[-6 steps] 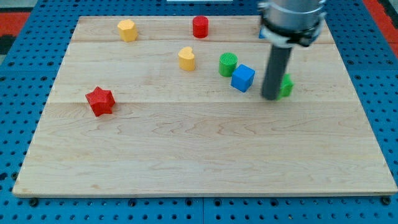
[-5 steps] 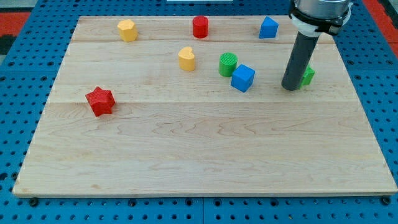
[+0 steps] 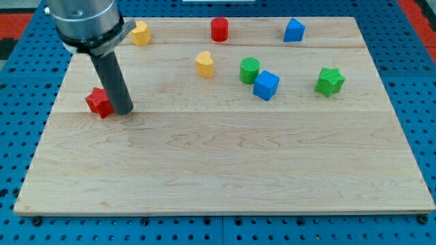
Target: Slide red star towards left center
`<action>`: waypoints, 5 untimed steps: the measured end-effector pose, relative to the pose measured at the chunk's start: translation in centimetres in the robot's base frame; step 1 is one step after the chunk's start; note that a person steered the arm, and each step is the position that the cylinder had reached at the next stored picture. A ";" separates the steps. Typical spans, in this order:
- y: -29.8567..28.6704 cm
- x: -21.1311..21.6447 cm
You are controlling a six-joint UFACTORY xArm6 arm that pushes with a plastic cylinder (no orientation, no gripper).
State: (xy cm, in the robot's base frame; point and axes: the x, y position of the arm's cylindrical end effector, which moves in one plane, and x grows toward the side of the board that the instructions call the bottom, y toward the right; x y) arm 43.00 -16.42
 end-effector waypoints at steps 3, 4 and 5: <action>-7.1 -0.5; -5.2 -1.7; -3.0 0.4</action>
State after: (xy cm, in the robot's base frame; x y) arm 43.40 -19.44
